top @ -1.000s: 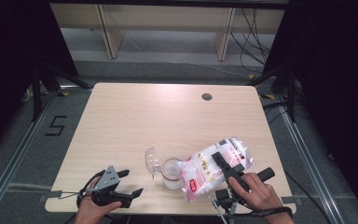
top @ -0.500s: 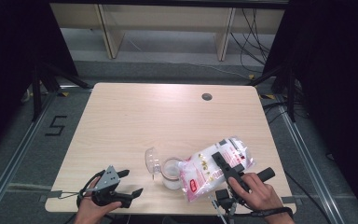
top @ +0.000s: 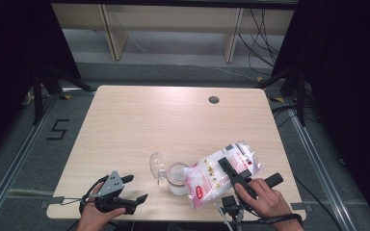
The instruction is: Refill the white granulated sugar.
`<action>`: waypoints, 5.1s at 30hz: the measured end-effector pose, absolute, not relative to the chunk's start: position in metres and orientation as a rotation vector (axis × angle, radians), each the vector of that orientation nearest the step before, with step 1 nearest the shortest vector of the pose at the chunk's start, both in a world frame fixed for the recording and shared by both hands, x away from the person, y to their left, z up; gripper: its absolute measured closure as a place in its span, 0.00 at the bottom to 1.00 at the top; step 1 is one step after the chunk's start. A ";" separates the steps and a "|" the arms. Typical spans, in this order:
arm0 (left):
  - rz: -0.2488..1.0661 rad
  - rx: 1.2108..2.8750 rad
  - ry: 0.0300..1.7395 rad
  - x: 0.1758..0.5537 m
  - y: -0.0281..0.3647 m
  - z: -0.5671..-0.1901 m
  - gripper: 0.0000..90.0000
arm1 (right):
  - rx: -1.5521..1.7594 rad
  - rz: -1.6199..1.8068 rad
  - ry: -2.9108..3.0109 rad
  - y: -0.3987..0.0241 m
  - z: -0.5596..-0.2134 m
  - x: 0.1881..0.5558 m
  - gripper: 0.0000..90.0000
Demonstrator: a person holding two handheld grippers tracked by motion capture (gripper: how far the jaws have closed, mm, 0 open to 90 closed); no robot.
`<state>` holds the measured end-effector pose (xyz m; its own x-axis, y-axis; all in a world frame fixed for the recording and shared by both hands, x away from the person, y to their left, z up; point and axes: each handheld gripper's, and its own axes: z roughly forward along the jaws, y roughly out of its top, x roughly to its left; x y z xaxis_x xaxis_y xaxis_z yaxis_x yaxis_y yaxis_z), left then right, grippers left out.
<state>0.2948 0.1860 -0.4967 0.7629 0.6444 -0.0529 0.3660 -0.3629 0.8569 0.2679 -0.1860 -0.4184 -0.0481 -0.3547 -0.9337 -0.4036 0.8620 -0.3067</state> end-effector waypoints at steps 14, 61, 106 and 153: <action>0.362 1.990 0.763 0.295 0.186 -0.496 0.18 | -0.592 0.059 1.654 -0.186 -0.417 0.267 0.71; 0.358 1.971 0.770 0.294 0.185 -0.497 0.18 | -0.596 0.060 1.636 -0.188 -0.412 0.266 0.72; 0.363 1.989 0.762 0.295 0.186 -0.496 0.18 | -0.549 0.046 1.678 -0.191 -0.414 0.265 0.73; 0.357 1.974 0.766 0.294 0.186 -0.496 0.18 | -0.604 0.032 1.682 -0.185 -0.417 0.265 0.74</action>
